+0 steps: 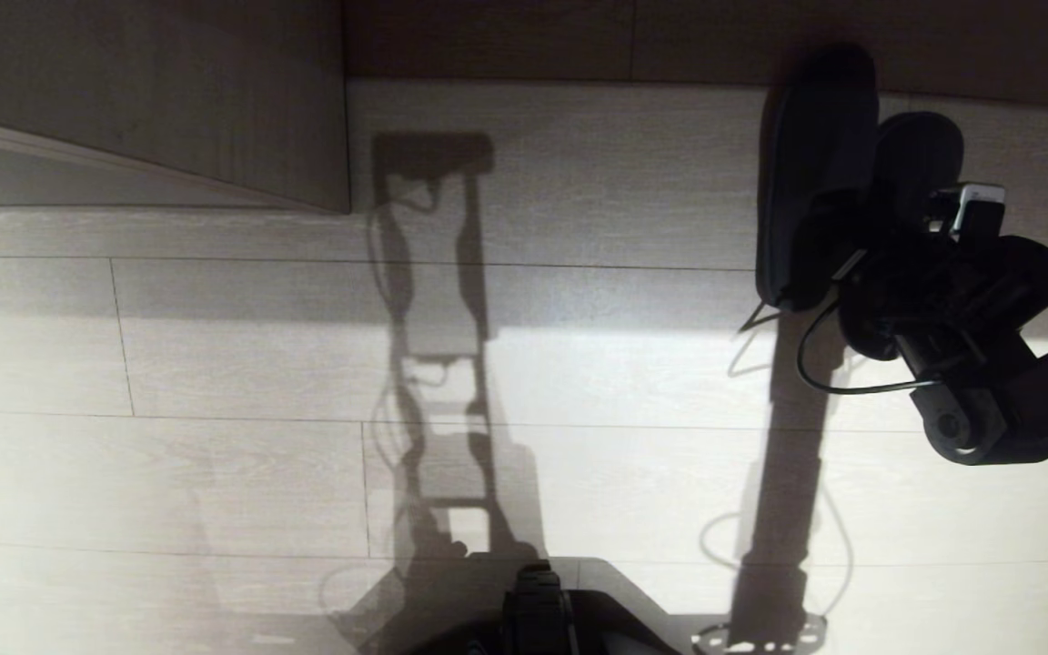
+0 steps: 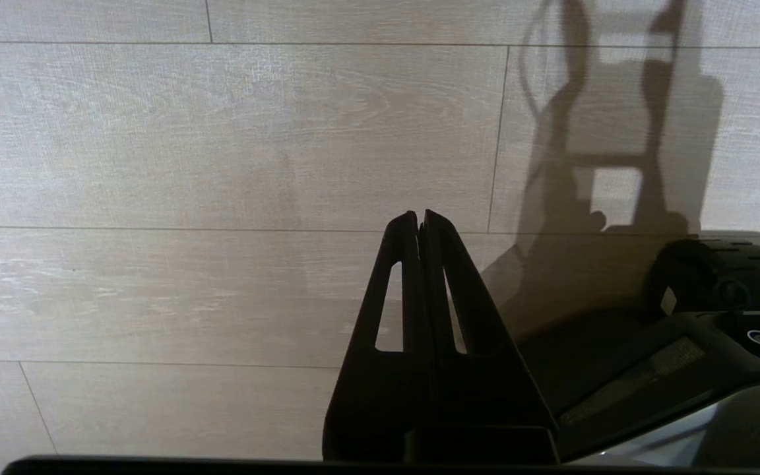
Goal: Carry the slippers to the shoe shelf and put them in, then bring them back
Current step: Place the slippers on the floor
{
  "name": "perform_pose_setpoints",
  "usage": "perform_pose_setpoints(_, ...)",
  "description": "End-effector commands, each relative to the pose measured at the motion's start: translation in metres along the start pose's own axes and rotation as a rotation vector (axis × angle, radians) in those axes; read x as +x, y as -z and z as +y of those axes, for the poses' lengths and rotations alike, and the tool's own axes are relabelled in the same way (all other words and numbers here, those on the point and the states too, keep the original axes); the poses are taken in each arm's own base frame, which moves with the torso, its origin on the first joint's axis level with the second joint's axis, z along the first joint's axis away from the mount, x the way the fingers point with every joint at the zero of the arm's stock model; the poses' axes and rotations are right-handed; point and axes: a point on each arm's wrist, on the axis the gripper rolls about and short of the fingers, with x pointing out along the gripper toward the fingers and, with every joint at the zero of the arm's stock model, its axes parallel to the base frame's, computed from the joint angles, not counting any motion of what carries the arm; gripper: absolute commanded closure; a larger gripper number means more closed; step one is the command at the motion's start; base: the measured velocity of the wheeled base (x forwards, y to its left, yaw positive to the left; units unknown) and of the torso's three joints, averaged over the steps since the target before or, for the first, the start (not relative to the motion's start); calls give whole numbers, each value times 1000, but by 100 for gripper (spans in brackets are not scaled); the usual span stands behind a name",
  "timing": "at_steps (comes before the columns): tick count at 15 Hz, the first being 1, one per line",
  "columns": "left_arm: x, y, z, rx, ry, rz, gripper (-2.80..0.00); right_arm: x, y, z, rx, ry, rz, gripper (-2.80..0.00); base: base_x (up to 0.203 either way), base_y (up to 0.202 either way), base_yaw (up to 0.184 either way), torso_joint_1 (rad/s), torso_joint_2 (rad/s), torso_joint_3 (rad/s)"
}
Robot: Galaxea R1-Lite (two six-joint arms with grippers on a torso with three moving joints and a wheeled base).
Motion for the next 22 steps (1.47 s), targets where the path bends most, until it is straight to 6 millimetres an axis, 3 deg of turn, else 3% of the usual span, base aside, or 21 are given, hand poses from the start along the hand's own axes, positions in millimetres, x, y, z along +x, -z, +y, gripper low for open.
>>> perform_pose_setpoints(1,0,0,0,0,-1,-1,0,0,-1,-1,-1,3,-9,0,0,0,0,0,0,0)
perform_pose_setpoints(2,0,0,0,0,-1,-1,0,0,-2,-2,-3,6,-9,-280,0,0,0,0,0,0)
perform_pose_setpoints(11,0,0,0,0,-1,-1,0,-4,-11,-3,-3,11,-14,-280,0,0,0,0,0,0)
perform_pose_setpoints(16,0,0,0,0,-1,-1,0,-8,-26,-6,-9,13,-16,-280,0,0,0,0,0,0)
perform_pose_setpoints(22,0,0,0,0,-1,-1,0,-26,-45,-4,-9,18,58,-280,0,0,0,0,0,0)
